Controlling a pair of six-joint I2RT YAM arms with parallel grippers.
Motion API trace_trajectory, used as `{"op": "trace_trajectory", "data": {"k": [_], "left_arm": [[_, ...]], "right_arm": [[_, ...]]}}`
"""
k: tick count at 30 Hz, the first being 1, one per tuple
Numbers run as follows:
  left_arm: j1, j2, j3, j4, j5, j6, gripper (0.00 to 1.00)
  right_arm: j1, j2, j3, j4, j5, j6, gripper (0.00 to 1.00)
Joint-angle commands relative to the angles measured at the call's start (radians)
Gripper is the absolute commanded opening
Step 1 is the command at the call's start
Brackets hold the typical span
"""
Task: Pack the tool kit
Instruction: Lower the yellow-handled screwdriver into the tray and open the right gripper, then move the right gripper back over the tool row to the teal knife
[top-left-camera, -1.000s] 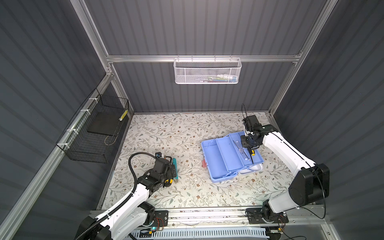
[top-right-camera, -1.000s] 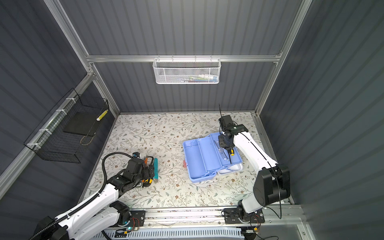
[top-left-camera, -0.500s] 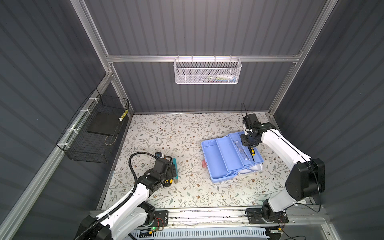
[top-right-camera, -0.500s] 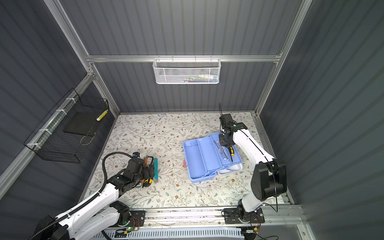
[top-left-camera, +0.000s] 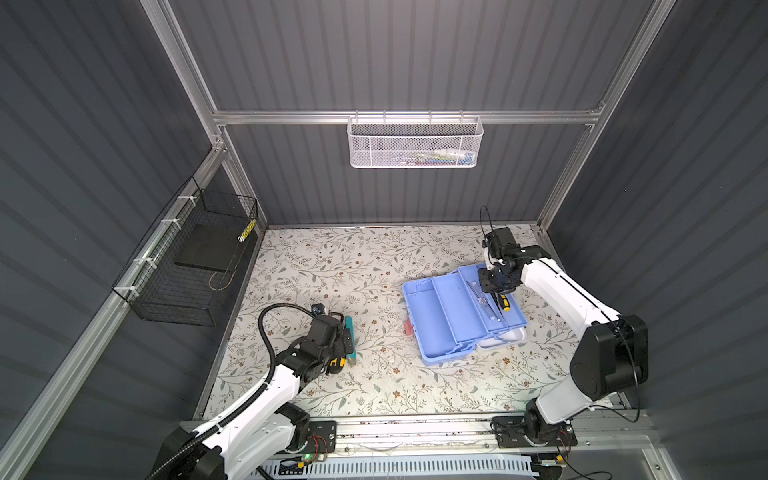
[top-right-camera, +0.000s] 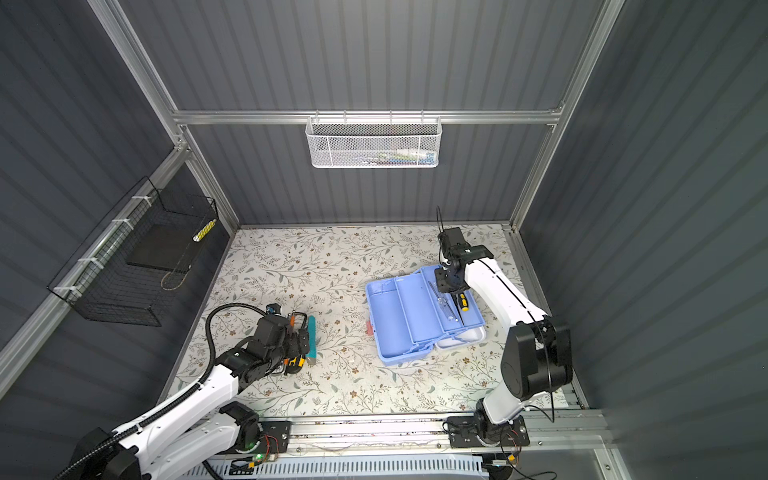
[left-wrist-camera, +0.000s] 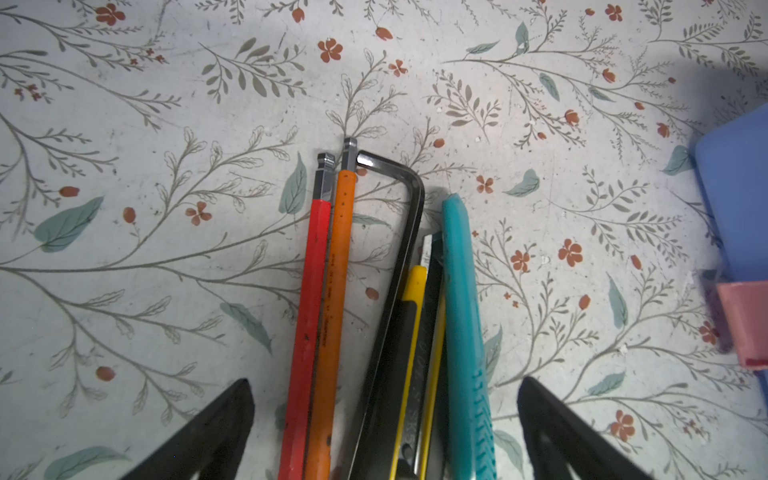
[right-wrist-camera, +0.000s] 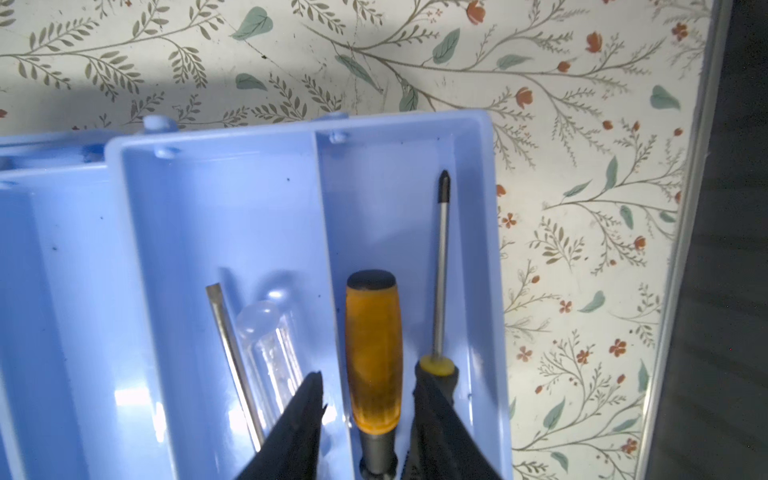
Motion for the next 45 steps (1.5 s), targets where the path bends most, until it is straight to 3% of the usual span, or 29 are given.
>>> {"op": "trace_trajectory", "data": {"k": [1,6,10,15,20,24,32,37,45], "left_arm": [[0.005,-0.007,0.025,0.002,0.014,0.018,0.99],[0.005,-0.029,0.016,0.011,0.039,0.032,1.00],[0.005,-0.042,0.010,0.022,0.062,0.044,0.99],[0.006,-0.094,-0.012,0.038,0.097,0.059,0.99],[0.005,-0.128,-0.025,0.037,0.084,0.050,1.00],[0.005,-0.090,-0.011,0.034,0.072,0.047,1.00],[0.005,-0.042,0.015,-0.003,-0.013,0.000,1.00],[0.005,-0.034,0.015,0.003,0.007,0.008,0.99],[0.006,-0.002,0.031,-0.008,-0.022,-0.002,0.99]], "right_arm": [[0.000,-0.029,0.058,-0.070,0.040,0.028,0.42],[0.027,-0.162,0.131,-0.166,-0.069,0.068,0.45],[0.059,-0.348,0.120,-0.195,-0.320,0.147,0.48],[0.096,-0.452,0.112,-0.281,-0.316,0.172,0.50],[0.096,-0.531,0.036,-0.222,-0.308,0.195,0.51],[0.115,-0.525,-0.036,-0.143,-0.348,0.228,0.50],[0.295,-0.459,-0.065,-0.005,-0.333,0.276,0.50],[0.370,-0.426,-0.127,0.116,-0.323,0.308,0.49],[0.511,-0.275,-0.076,0.234,-0.285,0.352,0.49]]}}
